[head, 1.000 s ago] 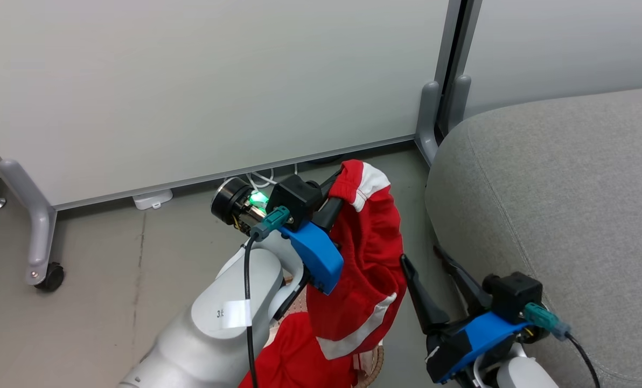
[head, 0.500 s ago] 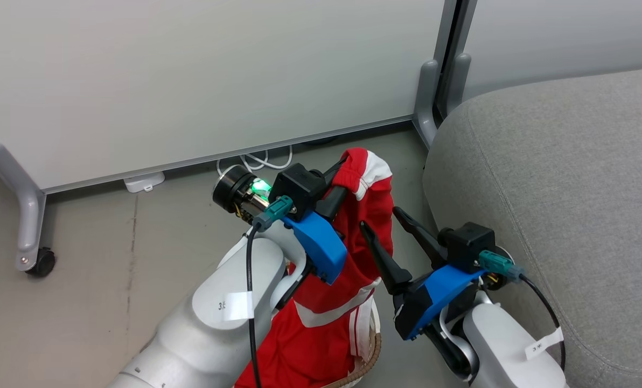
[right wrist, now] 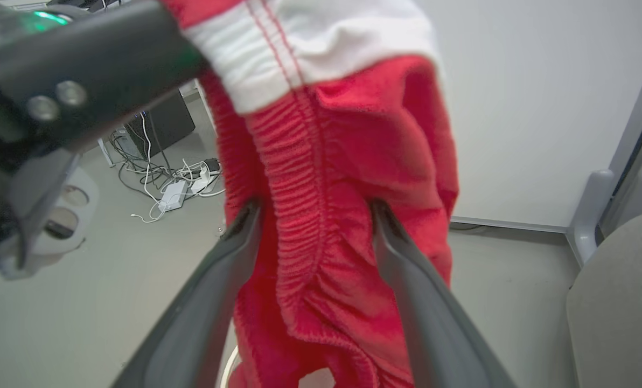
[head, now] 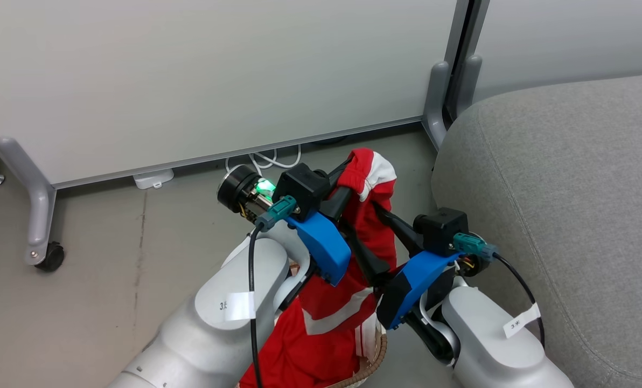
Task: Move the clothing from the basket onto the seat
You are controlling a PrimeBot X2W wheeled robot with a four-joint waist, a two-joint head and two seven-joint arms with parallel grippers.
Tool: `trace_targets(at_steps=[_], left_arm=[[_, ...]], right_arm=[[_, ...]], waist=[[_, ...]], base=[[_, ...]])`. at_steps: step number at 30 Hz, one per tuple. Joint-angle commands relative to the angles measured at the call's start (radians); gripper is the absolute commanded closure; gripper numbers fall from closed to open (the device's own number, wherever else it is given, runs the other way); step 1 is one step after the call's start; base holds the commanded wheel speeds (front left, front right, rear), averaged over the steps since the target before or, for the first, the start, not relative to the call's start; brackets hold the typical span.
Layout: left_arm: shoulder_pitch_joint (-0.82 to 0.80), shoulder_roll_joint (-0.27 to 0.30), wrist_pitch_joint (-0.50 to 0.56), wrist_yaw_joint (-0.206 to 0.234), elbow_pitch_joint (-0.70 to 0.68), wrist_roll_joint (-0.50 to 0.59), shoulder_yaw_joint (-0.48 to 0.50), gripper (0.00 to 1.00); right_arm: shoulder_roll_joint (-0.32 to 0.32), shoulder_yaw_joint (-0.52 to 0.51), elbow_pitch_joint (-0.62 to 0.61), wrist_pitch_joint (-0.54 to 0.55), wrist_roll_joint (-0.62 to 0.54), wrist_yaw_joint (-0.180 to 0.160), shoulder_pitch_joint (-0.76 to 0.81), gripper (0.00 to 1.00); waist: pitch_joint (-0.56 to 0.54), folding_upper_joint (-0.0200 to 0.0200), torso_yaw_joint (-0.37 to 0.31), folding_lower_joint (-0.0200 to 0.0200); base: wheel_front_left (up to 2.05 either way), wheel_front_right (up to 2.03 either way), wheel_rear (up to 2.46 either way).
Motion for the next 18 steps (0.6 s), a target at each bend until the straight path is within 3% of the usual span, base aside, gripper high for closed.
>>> trace_targets(at_steps=[1, 16, 17, 18], left_arm=[[-0.013, 0.000, -0.005, 0.004, 0.000, -0.005, -0.004, 1.00], [-0.012, 0.000, -0.005, 0.004, -0.020, -0.036, -0.042, 1.00], [-0.010, 0.000, -0.005, 0.004, -0.021, -0.038, -0.046, 1.00], [-0.009, 0.000, -0.005, 0.006, -0.022, -0.042, -0.048, 1.00]], right_arm=[[-0.003, 0.010, 0.014, -0.008, 0.013, 0.000, -0.022, 0.00], [-0.002, 0.022, 0.179, -0.048, 0.059, 0.000, -0.110, 0.00], [-0.002, 0.031, 0.182, -0.049, 0.074, 0.000, -0.112, 0.09], [-0.002, 0.039, 0.189, -0.048, 0.085, 0.000, -0.116, 0.53]], waist=[[0.000, 0.0000, 0.001, -0.0001], [-0.004, 0.0000, 0.025, -0.0001], [-0.006, 0.0000, 0.026, -0.0001], [-0.008, 0.0000, 0.026, -0.0001]], base=[[0.00, 0.00, 0.00], [0.00, 0.00, 0.00], [0.00, 0.00, 0.00], [0.00, 0.00, 0.00]])
